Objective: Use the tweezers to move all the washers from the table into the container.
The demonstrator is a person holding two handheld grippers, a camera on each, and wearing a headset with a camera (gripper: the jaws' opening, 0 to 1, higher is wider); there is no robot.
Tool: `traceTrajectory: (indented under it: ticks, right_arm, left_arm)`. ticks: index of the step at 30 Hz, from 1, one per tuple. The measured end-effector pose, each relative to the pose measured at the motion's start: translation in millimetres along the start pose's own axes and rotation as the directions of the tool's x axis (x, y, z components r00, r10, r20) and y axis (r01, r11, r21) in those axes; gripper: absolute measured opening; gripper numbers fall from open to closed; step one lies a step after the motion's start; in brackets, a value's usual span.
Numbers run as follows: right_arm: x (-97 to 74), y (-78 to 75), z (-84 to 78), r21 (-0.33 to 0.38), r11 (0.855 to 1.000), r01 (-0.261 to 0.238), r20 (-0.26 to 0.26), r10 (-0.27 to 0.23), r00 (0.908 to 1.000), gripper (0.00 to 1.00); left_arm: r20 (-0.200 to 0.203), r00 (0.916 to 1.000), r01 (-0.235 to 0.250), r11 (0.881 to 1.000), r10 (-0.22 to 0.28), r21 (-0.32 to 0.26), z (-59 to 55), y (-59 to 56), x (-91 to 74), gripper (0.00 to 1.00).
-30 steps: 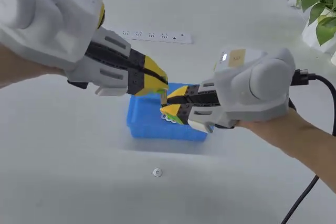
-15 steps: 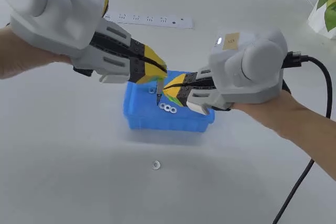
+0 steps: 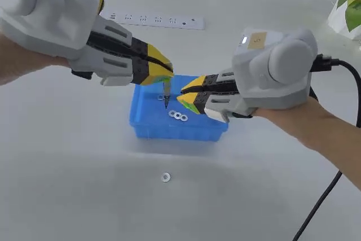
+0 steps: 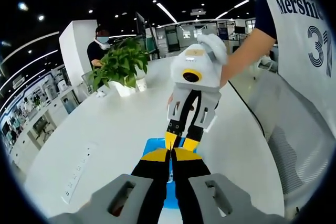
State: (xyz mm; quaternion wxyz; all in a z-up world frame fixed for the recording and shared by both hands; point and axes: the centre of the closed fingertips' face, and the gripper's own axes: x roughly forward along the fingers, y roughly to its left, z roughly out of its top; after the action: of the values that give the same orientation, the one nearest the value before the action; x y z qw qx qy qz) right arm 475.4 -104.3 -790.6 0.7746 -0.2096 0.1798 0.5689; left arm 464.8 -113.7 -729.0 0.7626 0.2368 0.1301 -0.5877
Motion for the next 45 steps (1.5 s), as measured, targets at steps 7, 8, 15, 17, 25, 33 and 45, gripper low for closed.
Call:
traceTrajectory:
  ticks: [7,8,15,17,25,33,45]
  right_arm:
    - [-4.5,17.4,14.8,-0.029,0.999,-0.022,0.015,0.022,0.9996,0.14]
    - [-5.4,20.1,16.9,-0.030,0.999,-0.027,0.020,0.027,0.9994,0.14]
    - [-12.5,38.0,26.8,-0.052,0.997,-0.054,0.050,0.057,0.9971,0.16]
    - [-14.7,45.0,27.6,-0.063,0.996,-0.062,0.054,0.065,0.9964,0.16]
    - [-23.2,70.2,29.8,-0.062,0.993,-0.102,0.080,0.107,0.9911,0.15]
    - [-28.4,89.1,18.4,-0.059,0.989,-0.137,0.051,0.140,0.9888,0.14]
    - [-16.7,117.6,-2.9,-0.040,0.982,-0.185,0.014,0.186,0.9825,0.14]
  left_arm:
    - [0.010,0.9999,0.008,0.999,-0.009,0.044,21.7,-14.6,-10.2,0.06]
    - [0.010,0.9999,0.011,0.999,-0.011,0.049,24.0,-17.5,-11.3,0.06]
    - [0.008,0.9992,0.039,0.996,-0.040,0.077,36.9,-43.9,-17.5,0.06]
    - [0.006,0.9987,0.050,0.996,-0.050,0.081,39.4,-50.8,-18.1,0.06]
    - [0.042,0.9965,0.069,0.995,-0.072,0.070,50.4,-72.6,-22.9,0.06]
    - [0.028,0.9959,0.085,0.995,-0.086,0.045,41.8,-90.4,-25.2,0.06]
    - [0.009,0.9956,0.093,0.995,-0.093,-0.019,20.2,-115.8,-23.5,0.06]
